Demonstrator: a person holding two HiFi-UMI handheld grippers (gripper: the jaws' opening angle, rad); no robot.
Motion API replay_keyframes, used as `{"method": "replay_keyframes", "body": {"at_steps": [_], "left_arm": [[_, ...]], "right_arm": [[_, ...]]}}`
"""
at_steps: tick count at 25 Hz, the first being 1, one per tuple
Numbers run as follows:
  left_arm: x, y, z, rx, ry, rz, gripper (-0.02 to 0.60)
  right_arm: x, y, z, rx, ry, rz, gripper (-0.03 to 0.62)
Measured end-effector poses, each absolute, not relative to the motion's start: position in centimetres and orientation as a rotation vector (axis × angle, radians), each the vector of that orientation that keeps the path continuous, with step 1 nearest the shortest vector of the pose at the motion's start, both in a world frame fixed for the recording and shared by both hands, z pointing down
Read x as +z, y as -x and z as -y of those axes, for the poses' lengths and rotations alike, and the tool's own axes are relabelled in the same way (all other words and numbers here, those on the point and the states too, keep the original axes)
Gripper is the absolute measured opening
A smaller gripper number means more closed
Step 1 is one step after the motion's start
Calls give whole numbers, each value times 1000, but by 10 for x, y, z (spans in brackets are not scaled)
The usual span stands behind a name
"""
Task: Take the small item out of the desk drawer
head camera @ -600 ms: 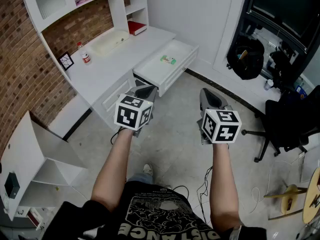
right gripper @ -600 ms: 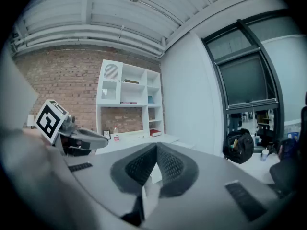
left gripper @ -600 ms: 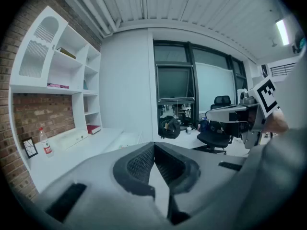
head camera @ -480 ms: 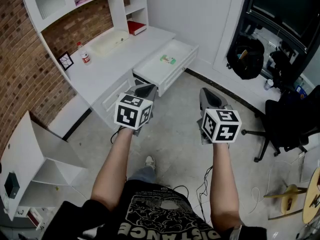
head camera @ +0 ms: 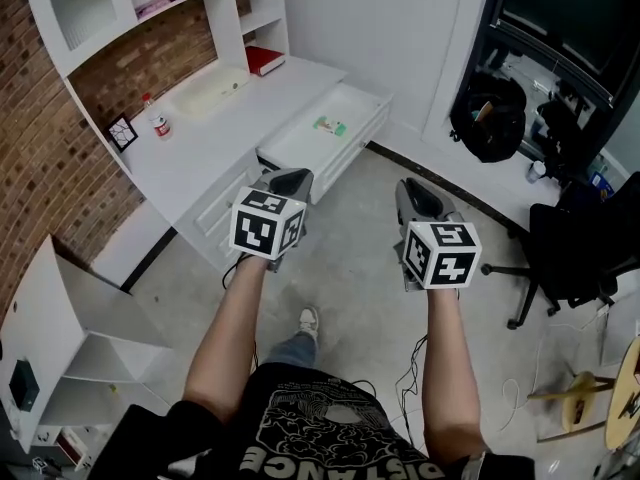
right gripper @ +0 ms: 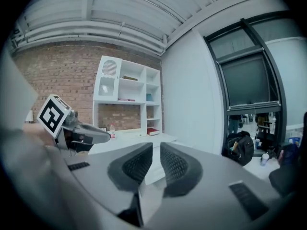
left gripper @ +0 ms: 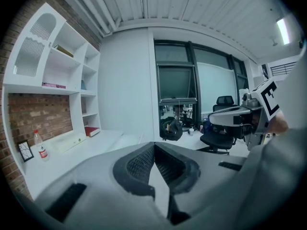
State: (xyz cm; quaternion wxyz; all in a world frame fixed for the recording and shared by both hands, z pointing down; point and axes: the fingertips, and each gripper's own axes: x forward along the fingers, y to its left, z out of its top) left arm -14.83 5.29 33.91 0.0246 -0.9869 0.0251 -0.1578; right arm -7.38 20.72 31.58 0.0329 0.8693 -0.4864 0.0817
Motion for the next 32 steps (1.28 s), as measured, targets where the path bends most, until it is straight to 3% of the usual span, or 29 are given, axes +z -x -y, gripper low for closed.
{"method": "replay_keyframes", "body": {"at_steps": [32], "left_arm": [[364, -31, 172, -533, 3112, -79, 8]], "right_arm": [[344, -94, 19, 402, -2528, 1477, 210]]}}
